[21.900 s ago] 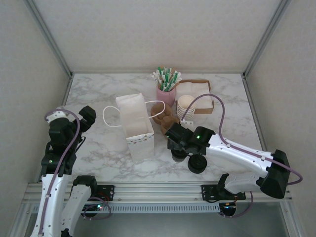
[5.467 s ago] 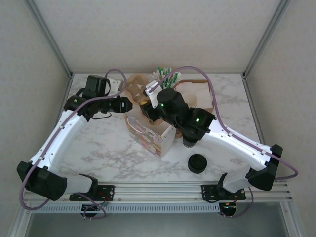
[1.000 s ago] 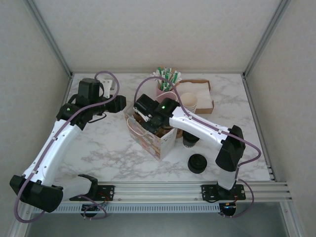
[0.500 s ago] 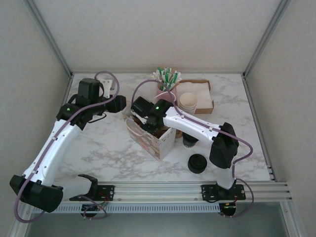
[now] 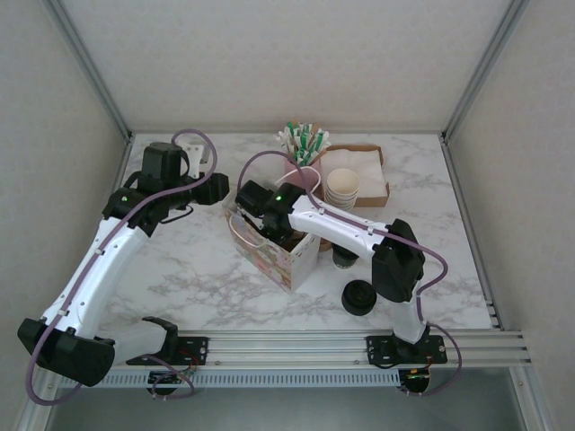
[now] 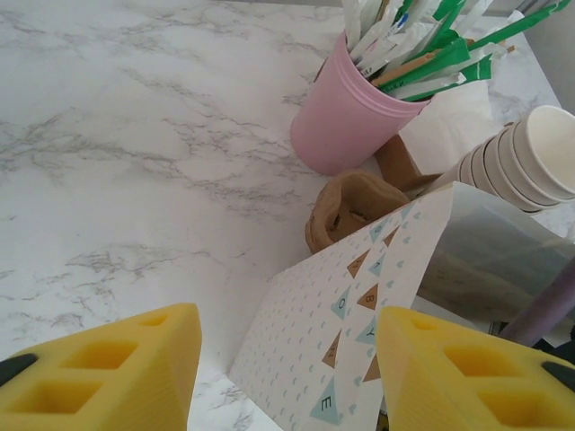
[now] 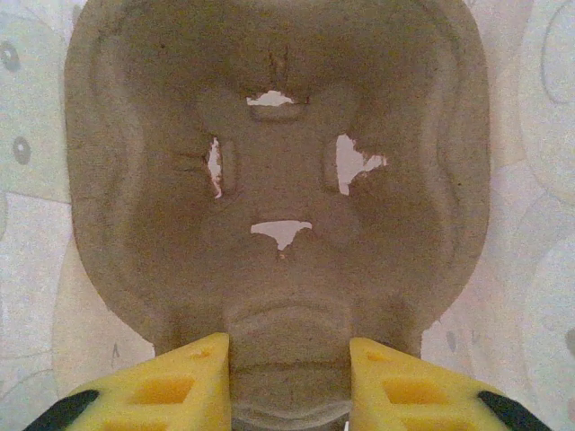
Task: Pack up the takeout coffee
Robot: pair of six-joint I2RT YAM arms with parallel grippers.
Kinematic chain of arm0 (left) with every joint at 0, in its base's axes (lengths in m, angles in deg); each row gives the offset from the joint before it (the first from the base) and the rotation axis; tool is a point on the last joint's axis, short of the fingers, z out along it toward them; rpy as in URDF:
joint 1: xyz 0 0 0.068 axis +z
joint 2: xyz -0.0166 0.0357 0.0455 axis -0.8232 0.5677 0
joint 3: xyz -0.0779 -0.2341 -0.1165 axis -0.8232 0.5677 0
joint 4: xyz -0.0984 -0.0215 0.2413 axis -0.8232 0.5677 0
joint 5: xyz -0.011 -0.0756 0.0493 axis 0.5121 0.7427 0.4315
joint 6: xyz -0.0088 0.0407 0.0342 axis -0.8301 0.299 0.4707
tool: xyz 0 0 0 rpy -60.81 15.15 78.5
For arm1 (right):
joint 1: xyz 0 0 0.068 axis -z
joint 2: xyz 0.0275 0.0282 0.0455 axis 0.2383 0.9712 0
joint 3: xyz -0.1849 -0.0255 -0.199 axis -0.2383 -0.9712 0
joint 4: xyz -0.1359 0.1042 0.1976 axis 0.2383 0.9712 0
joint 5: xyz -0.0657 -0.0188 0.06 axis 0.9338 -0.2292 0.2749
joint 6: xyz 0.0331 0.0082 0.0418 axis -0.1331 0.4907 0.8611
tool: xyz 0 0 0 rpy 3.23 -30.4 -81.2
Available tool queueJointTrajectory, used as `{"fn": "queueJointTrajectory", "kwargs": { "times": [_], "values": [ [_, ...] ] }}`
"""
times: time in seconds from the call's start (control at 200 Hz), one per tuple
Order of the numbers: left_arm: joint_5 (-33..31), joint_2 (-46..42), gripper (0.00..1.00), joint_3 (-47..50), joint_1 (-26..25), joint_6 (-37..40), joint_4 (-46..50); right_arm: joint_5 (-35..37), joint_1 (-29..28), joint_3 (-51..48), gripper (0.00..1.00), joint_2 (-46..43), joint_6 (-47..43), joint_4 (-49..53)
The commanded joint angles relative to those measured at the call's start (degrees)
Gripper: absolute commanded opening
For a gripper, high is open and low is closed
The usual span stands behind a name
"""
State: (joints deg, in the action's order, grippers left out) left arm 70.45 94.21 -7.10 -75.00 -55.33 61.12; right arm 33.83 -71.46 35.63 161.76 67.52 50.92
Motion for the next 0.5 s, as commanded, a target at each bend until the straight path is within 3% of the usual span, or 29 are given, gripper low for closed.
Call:
{"fn": "queueJointTrajectory", "kwargs": {
  "times": [0.0, 0.496],
  "values": [
    [-1.1, -0.4, 0.54, 0.7, 0.5, -0.7, -0.5, -0.1, 0.3, 0.4, 0.33, 0.5, 1.2, 0.6],
    [-1.2, -0.4, 0.54, 0.7, 0.5, -0.8, -0.5, -3.9, 0.4, -2.5, 0.33, 3.1, 2.3, -3.6]
  ]
}}
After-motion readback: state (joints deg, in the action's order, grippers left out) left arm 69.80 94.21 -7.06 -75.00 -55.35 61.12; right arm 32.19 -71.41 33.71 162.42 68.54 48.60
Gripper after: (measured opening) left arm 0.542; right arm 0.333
